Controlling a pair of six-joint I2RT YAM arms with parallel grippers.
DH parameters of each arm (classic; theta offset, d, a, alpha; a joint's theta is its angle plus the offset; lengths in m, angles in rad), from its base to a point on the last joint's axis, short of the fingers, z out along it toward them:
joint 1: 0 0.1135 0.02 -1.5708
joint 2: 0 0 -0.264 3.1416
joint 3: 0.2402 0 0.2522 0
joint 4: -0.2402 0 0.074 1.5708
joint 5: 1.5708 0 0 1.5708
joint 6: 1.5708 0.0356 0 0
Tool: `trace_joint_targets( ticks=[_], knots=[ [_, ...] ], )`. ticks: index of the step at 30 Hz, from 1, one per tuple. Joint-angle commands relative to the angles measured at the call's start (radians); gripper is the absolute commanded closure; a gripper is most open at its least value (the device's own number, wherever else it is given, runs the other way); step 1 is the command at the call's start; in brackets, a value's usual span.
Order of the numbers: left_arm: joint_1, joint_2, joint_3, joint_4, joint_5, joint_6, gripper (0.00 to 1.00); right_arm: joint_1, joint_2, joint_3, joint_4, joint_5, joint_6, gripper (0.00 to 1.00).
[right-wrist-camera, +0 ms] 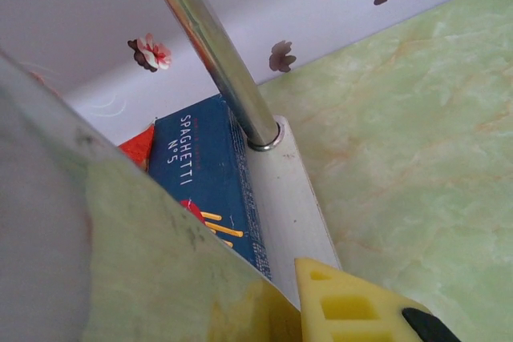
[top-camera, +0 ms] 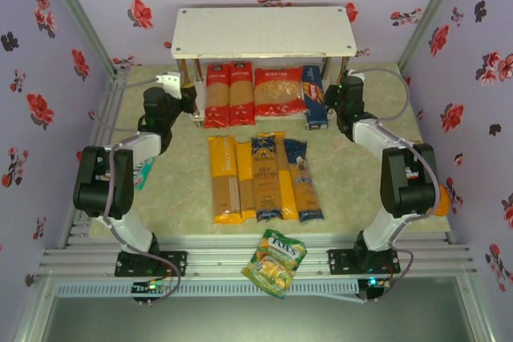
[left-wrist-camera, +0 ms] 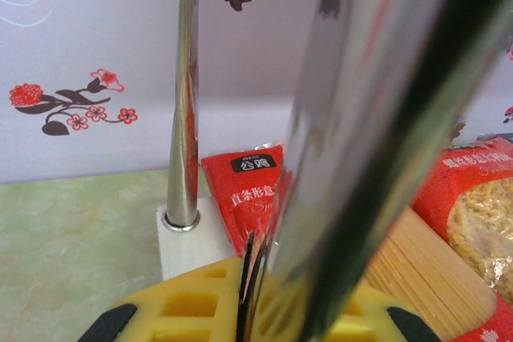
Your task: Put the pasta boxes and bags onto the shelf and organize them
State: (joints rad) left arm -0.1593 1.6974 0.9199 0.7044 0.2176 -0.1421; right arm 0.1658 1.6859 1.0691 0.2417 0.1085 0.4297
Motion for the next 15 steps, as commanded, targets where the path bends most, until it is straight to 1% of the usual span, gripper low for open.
trace_joint_targets(
  ticks=[1, 10, 15],
  knots=[
    [-0.001, -0.071, -0.039, -0.055, 0.029, -0.112, 1.0, -0.001, -0.076, -0.035, -0.023, 0.015, 0.082, 1.0],
    [-0.001, -0.133, -0.137, -0.053, 0.02, -0.121, 1.0, 0.003, -0.132, -0.112, -0.016, 0.03, 0.088, 1.0],
    [-0.001, -0.141, -0.156, -0.071, 0.017, -0.121, 0.99, 0.003, -0.135, -0.126, -0.017, 0.027, 0.089, 1.0]
  ],
)
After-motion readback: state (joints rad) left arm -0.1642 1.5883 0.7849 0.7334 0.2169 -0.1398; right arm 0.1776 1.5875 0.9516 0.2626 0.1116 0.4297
